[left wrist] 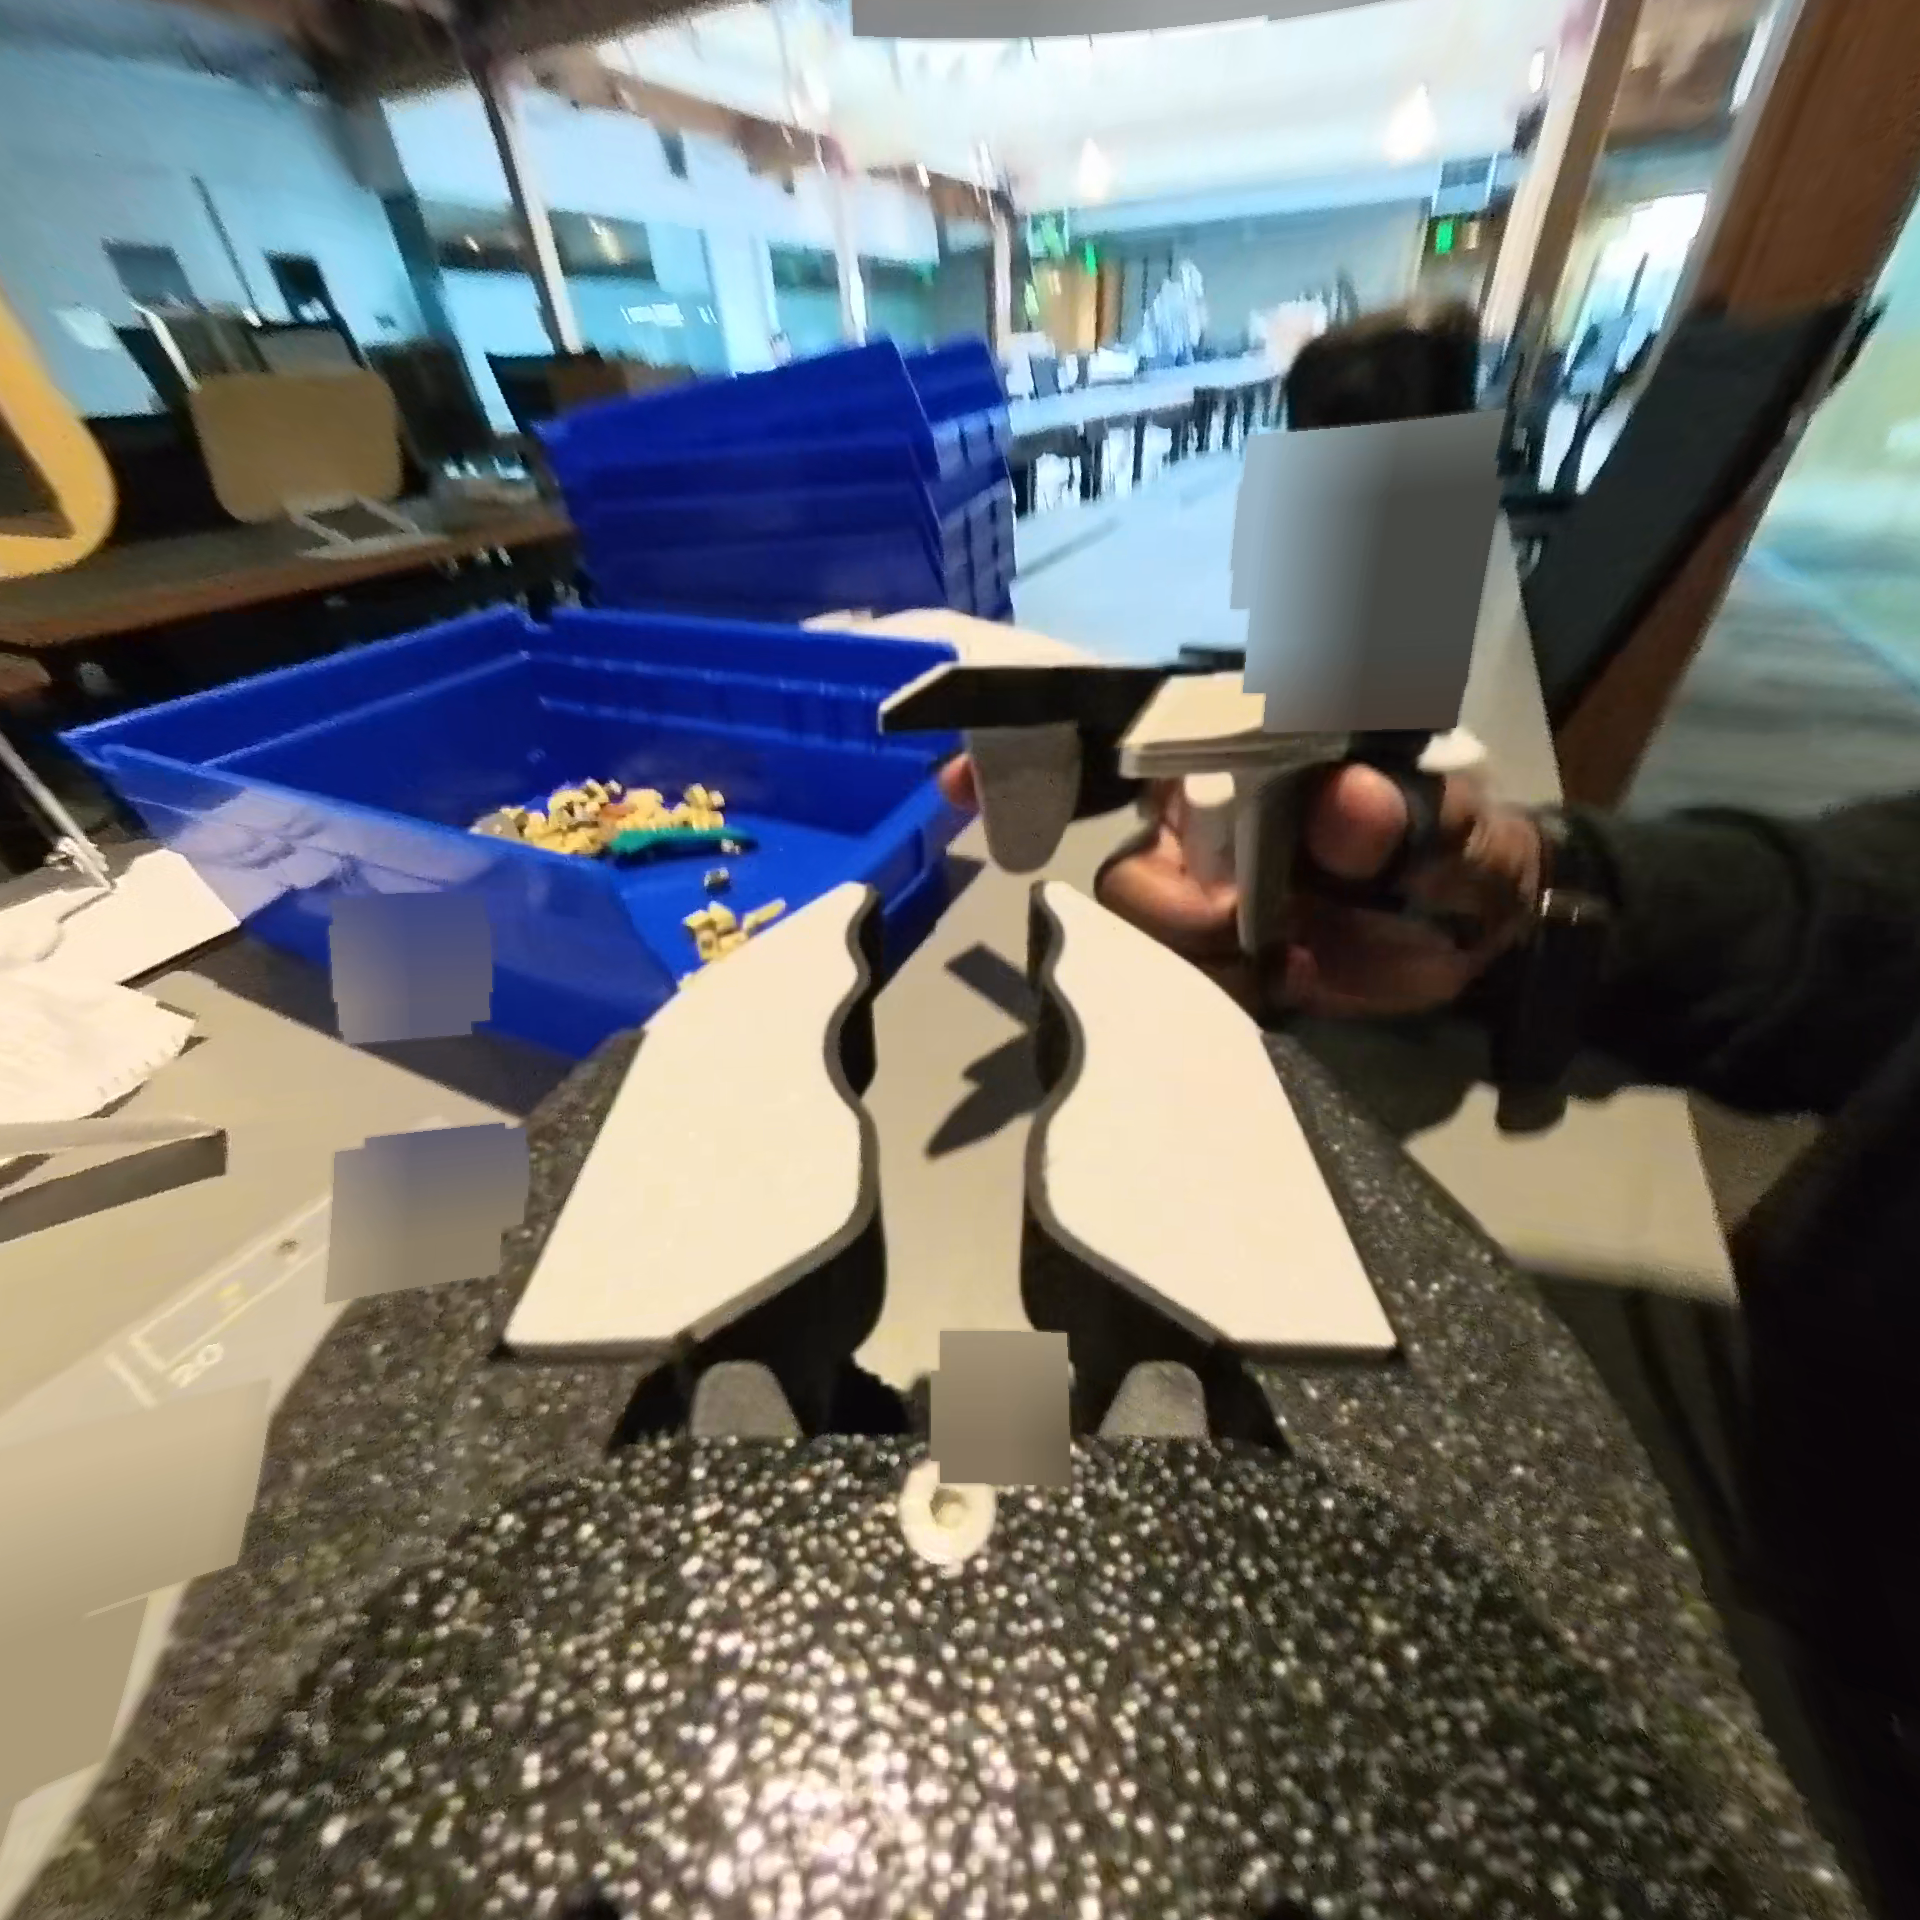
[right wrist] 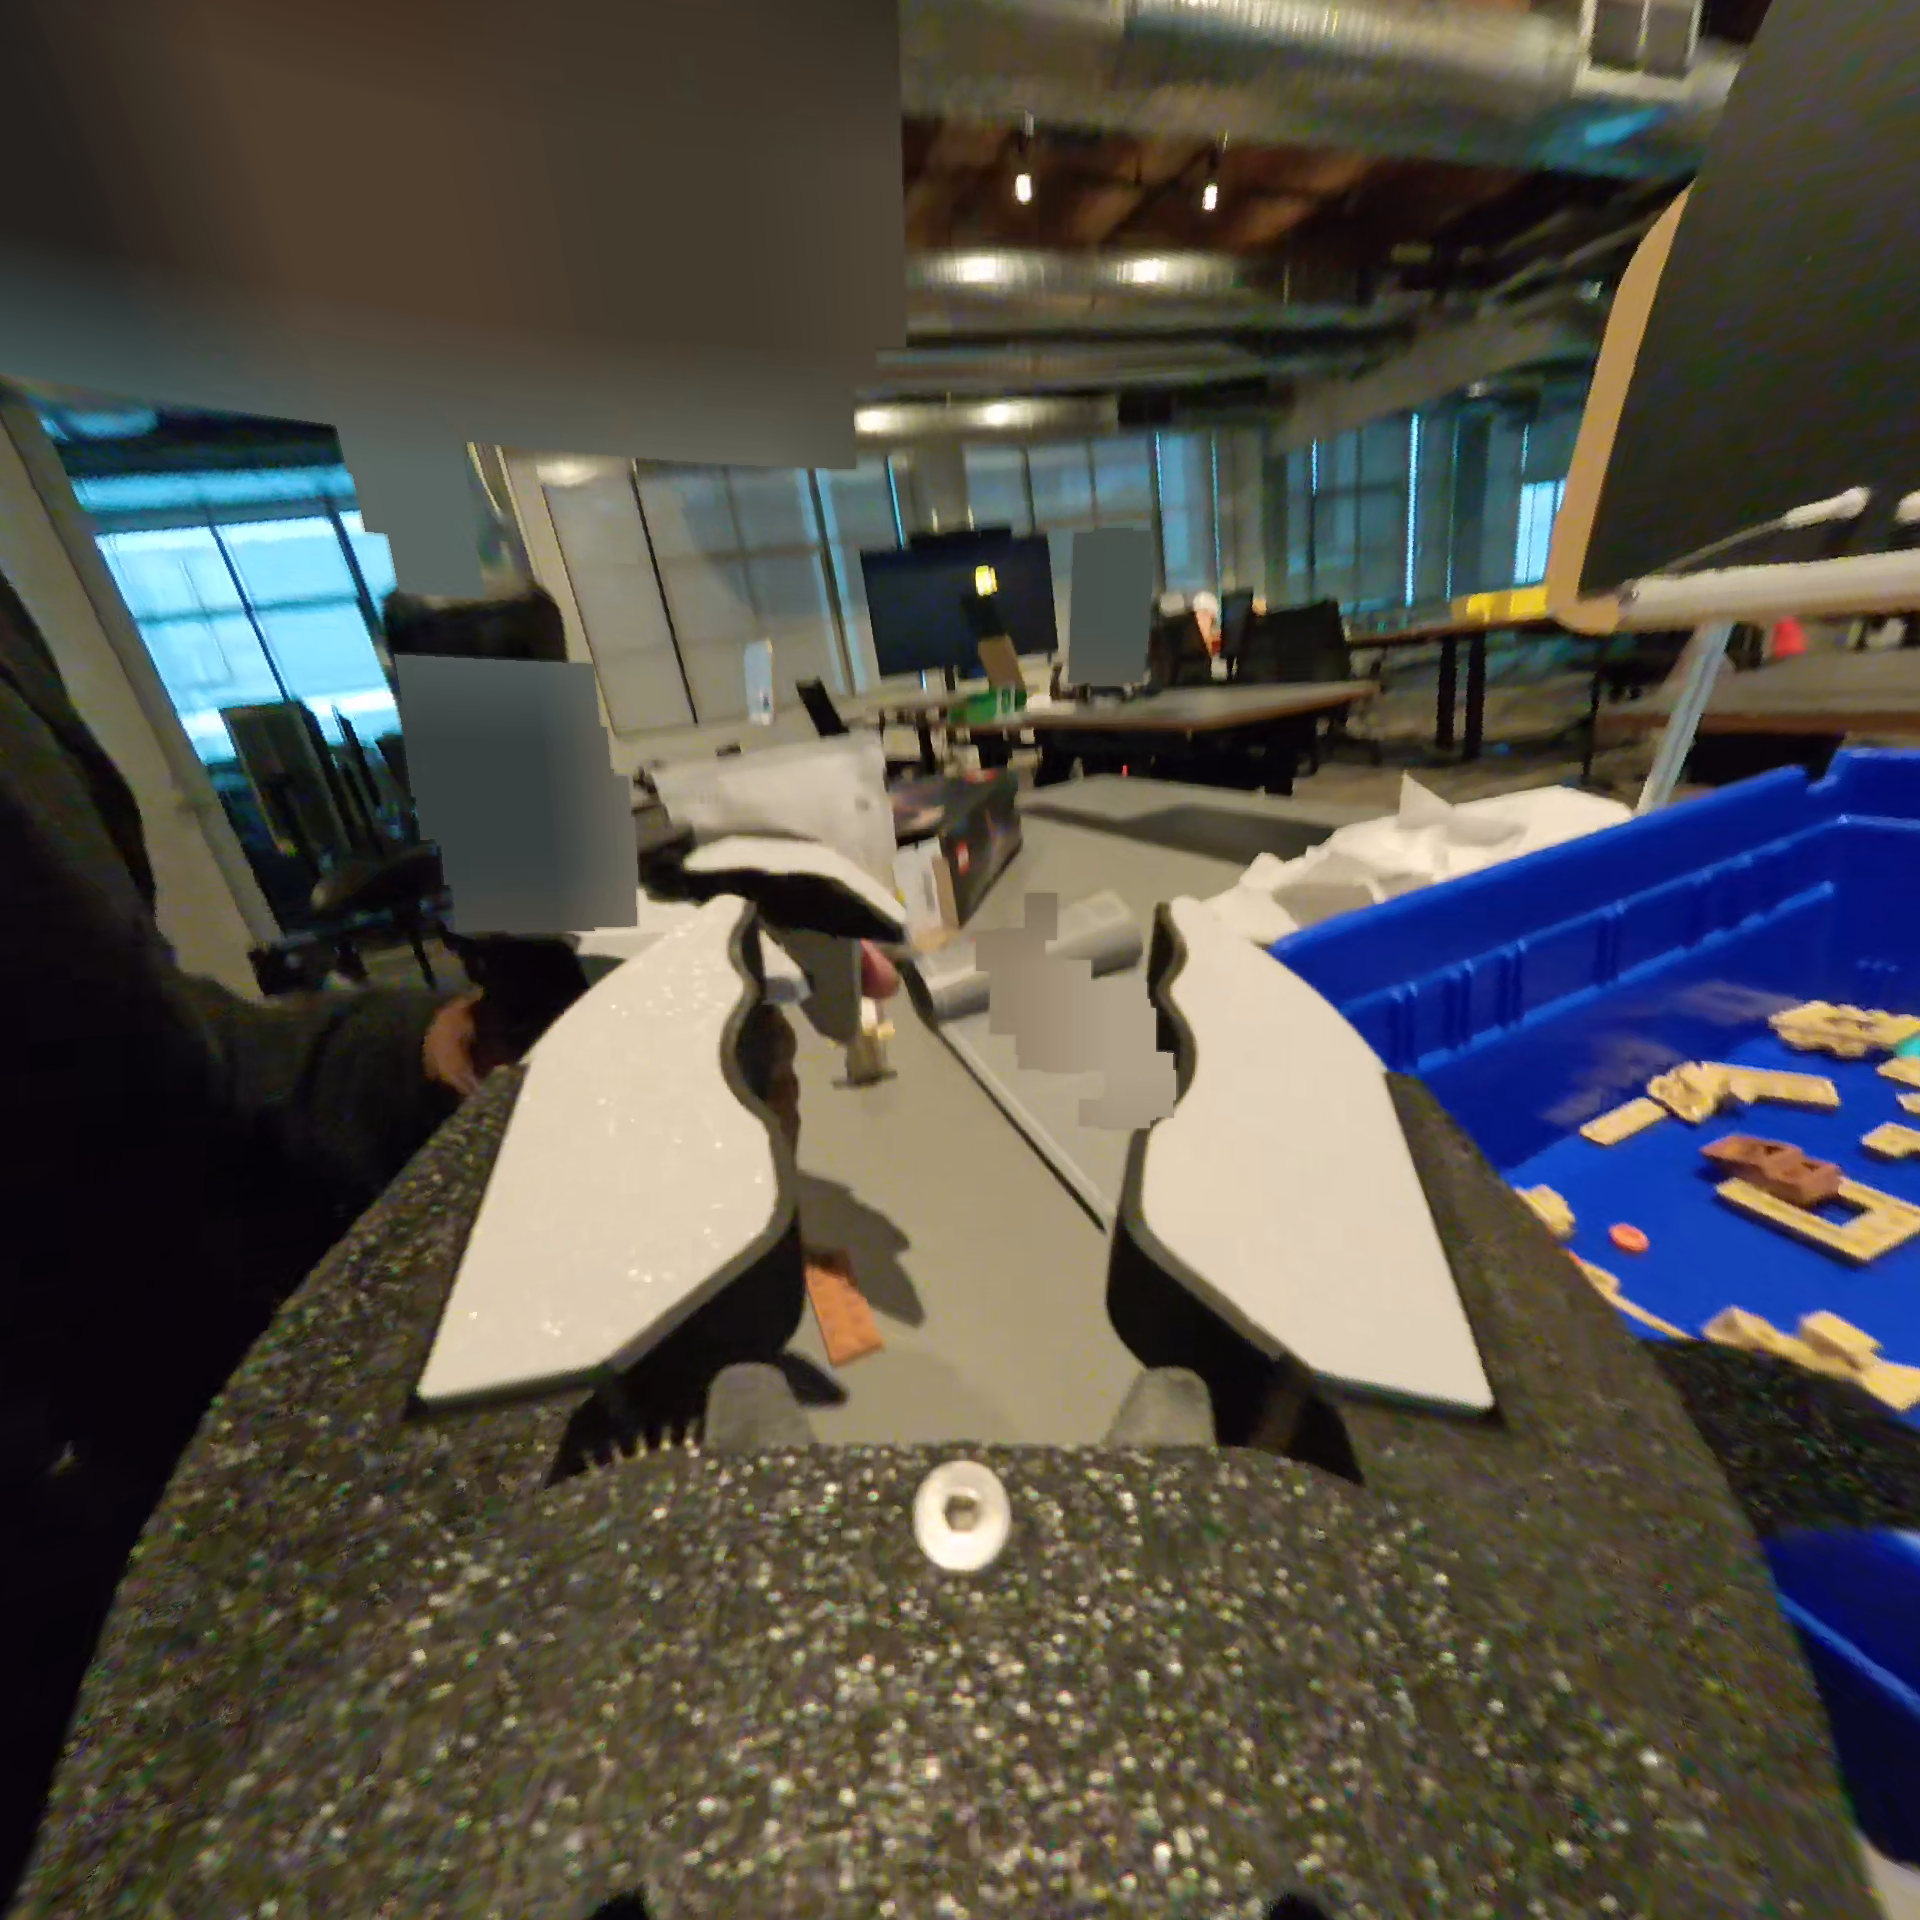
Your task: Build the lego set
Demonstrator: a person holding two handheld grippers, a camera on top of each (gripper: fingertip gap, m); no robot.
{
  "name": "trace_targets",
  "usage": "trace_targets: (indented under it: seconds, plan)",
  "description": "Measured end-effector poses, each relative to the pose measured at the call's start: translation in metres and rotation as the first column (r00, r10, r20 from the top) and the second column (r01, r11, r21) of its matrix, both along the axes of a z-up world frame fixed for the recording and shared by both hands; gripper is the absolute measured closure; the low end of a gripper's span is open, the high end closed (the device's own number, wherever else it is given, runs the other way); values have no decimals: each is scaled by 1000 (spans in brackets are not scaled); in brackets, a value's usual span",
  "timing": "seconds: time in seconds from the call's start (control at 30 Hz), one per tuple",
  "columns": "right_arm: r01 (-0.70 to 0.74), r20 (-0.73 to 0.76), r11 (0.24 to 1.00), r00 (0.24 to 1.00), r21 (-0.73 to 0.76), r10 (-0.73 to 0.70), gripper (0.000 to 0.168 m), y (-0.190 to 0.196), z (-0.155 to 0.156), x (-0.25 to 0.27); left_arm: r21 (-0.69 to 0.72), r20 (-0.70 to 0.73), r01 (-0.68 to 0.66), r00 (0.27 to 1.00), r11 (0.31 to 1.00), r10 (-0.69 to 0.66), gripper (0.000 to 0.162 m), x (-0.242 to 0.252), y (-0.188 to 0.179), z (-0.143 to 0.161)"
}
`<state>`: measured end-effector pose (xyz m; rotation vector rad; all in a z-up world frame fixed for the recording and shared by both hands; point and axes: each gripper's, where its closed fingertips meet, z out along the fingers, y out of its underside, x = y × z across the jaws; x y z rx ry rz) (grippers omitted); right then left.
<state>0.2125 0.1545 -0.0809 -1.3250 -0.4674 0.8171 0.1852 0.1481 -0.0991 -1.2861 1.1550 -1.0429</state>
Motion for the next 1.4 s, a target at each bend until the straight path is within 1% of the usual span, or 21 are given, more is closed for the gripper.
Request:
trace_targets:
  seconds: [0.1,0.2,0.27,0.33,0.4,0.53,0.6,0.67,0.73,0.8,0.87,0.93,1.07,1.13,1.23,1.3,1.4]
  plan:
    - [14,-107,997,994,74,-6,88,-4,18,0,-60,120,-42,992,997,49,137,-1,5,13]
    - [52,-143,990,989,134,-32,83,-6,33,-1,-58,199,-107,973,993,117,137,-7,13,23]
    - [54,-172,985,985,166,-25,79,-7,44,-6,-73,274,-137,950,988,152,139,-13,17,32]
    - [38,-204,979,979,202,4,80,-11,56,-14,-109,340,-119,928,987,150,143,-16,15,40]
    - [10,-215,972,976,235,42,83,-13,66,-23,-116,386,-113,910,987,149,143,-19,14,46]
    - [-58,-161,961,981,272,105,87,-8,81,-41,-54,420,-119,898,991,131,144,-25,14,59]
    - [-104,-98,951,986,291,138,90,-4,87,-48,-1,411,-129,904,992,118,144,-29,18,64]
    - [-142,-13,945,988,293,152,95,4,89,-54,66,387,-120,918,991,85,144,-31,21,68]
    - [-173,41,939,985,298,169,97,13,91,-59,143,366,-106,929,984,47,144,-33,24,71]
    - [-200,66,933,980,298,189,98,21,89,-64,201,341,-86,940,976,13,143,-34,28,70]
    - [-227,92,930,974,288,209,100,28,79,-70,242,315,-62,949,968,-18,143,-34,32,65]
    - [-252,111,931,967,263,230,103,32,67,-76,239,309,-52,951,970,-25,142,-38,38,60]
    - [-275,150,934,958,230,245,113,31,41,-81,163,351,-29,936,986,-31,141,-53,48,59]
    - [-290,152,933,953,211,262,118,30,33,-81,161,378,-36,925,986,-28,141,-62,50,63]
    - [-310,144,929,948,201,285,123,27,29,-79,118,411,-42,912,992,-10,141,-68,54,68]
    - [-318,142,927,945,201,293,125,26,28,-79,66,449,-20,893,998,-12,141,-71,55,71]
    - [-325,142,927,943,187,302,129,26,23,-79,14,464,10,886,1000,-16,141,-70,56,68]
